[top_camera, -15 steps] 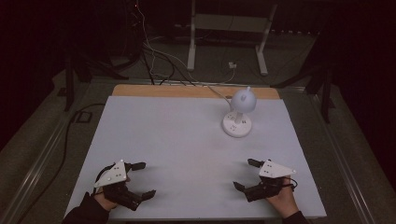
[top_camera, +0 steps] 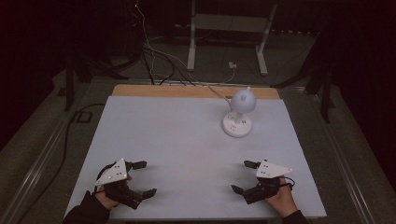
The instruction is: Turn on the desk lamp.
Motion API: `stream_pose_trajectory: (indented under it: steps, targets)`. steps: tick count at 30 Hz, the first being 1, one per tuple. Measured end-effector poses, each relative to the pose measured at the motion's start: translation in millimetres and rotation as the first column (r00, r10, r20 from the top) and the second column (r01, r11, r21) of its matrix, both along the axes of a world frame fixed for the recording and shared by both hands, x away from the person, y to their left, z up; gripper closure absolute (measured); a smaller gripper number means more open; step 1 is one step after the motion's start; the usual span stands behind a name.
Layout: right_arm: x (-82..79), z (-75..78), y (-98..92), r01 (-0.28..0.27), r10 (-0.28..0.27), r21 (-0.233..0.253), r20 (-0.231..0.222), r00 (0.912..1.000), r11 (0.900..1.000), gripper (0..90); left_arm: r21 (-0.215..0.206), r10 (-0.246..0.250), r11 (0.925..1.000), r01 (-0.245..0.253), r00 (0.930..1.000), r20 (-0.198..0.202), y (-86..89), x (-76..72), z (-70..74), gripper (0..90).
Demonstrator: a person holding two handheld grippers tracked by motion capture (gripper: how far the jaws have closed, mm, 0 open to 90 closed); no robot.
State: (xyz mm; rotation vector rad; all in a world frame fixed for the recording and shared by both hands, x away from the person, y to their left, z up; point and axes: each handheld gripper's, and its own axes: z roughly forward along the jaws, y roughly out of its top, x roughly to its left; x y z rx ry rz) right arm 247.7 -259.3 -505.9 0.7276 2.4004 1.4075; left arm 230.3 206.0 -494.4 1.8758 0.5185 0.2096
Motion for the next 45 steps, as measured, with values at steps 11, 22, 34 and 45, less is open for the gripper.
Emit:
stream_pose_trajectory:
  steps: [11, 22, 34, 45]
  targets:
    - [-2.0, 2.6, 5.2, -0.065, 0.065, 0.019, 0.001, 0.9979, 0.998, 0.0, 0.002, 0.012, 0.9999, -0.012, 0.9999, 0.007, 2.1, -3.0, 0.3, 0.2]
    - [1.4, 9.2, 15.2, -0.086, 0.087, 0.045, -0.036, 0.9955, 0.995, 0.0, -0.010, 0.021, 0.9997, -0.021, 0.9997, 0.009, 3.6, -4.7, -0.7, 0.2]
    - [5.7, 26.3, 24.1, -0.092, 0.093, 0.045, -0.029, 0.9952, 0.995, 0.0, -0.009, 0.021, 0.9997, -0.021, 0.9998, 0.006, 3.7, -4.3, -0.7, 0.2]
    - [17.6, 39.0, 22.0, -0.062, 0.062, 0.063, -0.003, 0.9981, 0.996, 0.0, -0.014, 0.026, 0.9996, -0.026, 0.9997, -0.002, 4.0, -4.0, -0.9, 0.2]
